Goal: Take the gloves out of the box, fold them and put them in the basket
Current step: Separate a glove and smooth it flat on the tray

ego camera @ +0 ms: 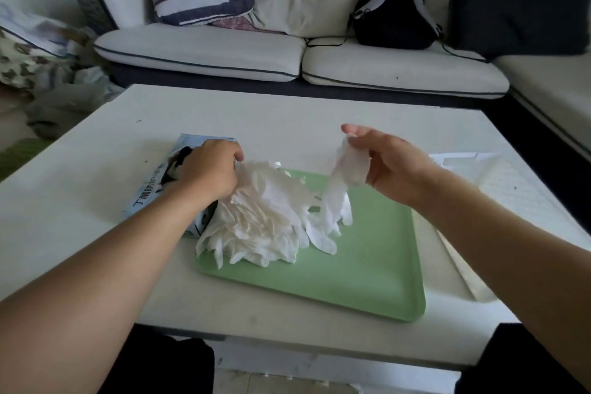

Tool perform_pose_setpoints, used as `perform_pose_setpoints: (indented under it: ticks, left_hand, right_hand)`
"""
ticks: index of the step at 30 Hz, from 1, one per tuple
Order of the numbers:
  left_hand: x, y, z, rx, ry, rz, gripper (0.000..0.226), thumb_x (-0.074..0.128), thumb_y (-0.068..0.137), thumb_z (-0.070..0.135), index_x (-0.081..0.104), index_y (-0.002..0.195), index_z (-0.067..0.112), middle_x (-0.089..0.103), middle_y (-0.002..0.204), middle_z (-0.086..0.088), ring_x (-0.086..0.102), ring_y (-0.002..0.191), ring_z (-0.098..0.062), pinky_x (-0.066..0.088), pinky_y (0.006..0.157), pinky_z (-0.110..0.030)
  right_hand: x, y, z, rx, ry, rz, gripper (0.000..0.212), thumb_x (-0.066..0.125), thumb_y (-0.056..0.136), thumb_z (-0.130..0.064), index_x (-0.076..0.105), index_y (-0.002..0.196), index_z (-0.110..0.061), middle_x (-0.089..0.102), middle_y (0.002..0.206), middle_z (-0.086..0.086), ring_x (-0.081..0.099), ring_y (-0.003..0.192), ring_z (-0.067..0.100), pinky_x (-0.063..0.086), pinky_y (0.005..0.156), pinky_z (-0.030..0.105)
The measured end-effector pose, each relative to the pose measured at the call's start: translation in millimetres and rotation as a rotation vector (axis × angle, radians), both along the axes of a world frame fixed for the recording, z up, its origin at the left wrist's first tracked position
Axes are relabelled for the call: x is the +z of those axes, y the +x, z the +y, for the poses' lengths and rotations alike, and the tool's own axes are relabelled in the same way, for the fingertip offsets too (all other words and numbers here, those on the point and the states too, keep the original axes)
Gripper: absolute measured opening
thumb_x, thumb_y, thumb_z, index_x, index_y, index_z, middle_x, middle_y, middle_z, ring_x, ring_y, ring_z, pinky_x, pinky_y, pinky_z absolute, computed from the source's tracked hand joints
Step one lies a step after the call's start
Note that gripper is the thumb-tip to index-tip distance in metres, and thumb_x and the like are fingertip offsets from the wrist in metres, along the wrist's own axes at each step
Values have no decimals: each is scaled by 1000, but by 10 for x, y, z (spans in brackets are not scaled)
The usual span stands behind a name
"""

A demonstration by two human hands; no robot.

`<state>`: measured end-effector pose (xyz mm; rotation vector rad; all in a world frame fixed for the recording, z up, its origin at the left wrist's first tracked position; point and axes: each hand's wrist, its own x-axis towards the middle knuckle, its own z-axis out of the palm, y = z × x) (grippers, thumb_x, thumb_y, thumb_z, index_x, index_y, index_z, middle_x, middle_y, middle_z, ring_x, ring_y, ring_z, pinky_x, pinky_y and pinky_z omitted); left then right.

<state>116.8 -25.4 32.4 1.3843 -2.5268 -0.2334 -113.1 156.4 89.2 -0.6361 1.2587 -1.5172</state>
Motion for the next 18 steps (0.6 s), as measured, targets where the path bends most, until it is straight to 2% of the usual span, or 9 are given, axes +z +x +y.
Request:
perform_pose_setpoints:
  ticks: [4, 6, 8, 9, 11, 13, 14, 16, 18]
  left_hand:
    - [47, 29, -94, 104, 478, 449, 29, 58, 82, 6, 70, 97, 28, 73, 103, -1, 66, 93, -20, 51, 73, -26]
    - [255, -1, 67, 93, 313, 683, 27, 62, 87, 3, 67, 98, 27, 71, 99, 6, 66, 93, -13, 53, 74, -24]
    - [519, -94, 398, -92, 123, 831, 18, 69, 88, 18, 68, 105, 25, 71, 106, 10, 66, 98, -7, 56, 85, -27]
    - [624, -168, 643, -257, 176, 855, 28, 72, 84, 33, 69, 110, 25, 71, 111, 12, 66, 104, -5, 55, 89, -27]
    - [655, -354, 1126, -517, 509, 685, 71, 80, 70, 57, 60, 132, 28, 63, 128, 18, 61, 117, 1, 53, 93, -22]
    - [478, -578, 1455, -587, 664, 476, 92, 89, 62, 55, 48, 142, 33, 56, 136, 23, 58, 121, 1, 54, 97, -27]
    - [374, -680, 1533, -572, 654, 483, 85, 91, 65, 46, 51, 138, 30, 61, 132, 19, 62, 118, -3, 56, 96, -33]
    - [314, -837, 1559, -464, 691, 658, 43, 80, 81, 25, 66, 121, 16, 74, 112, 3, 72, 100, -14, 61, 86, -41]
    - [396, -932, 1523, -382, 857, 836, 16, 66, 94, 6, 71, 110, 6, 76, 96, -5, 74, 83, -17, 60, 72, -33]
  right_hand:
    - [596, -174, 266, -97, -238, 17, 26, 48, 98, -2, 64, 107, -20, 59, 82, 3, 60, 69, 14, 55, 63, 26]
    - [644, -176, 408, -117, -214, 104, 24, 49, 99, -2, 65, 105, -19, 58, 80, 2, 59, 67, 14, 55, 61, 26]
    - [529, -149, 489, -136, -145, 78, 18, 51, 99, -3, 66, 104, -13, 59, 80, 3, 62, 65, 13, 58, 59, 25]
    - [459, -135, 494, -157, -106, 27, 15, 53, 99, -3, 66, 103, -8, 61, 82, 5, 65, 66, 14, 59, 61, 25]
    - [368, -93, 488, -167, -45, -126, 12, 55, 97, -1, 66, 101, 2, 63, 85, 11, 69, 68, 15, 61, 68, 25]
    - [354, -45, 492, -101, -34, -258, 15, 53, 96, 4, 63, 105, 10, 64, 90, 17, 71, 73, 17, 61, 76, 25]
    - [373, -23, 508, -49, -39, -267, 20, 51, 94, 10, 61, 111, 12, 66, 94, 19, 73, 78, 20, 60, 82, 26]
    - [409, -11, 555, 30, -20, -97, 35, 51, 87, 20, 61, 119, 10, 68, 99, 20, 73, 88, 22, 58, 89, 28]
    - [406, -85, 616, -30, 38, 354, 45, 59, 78, 25, 68, 115, 1, 69, 91, 14, 70, 83, 20, 59, 88, 31]
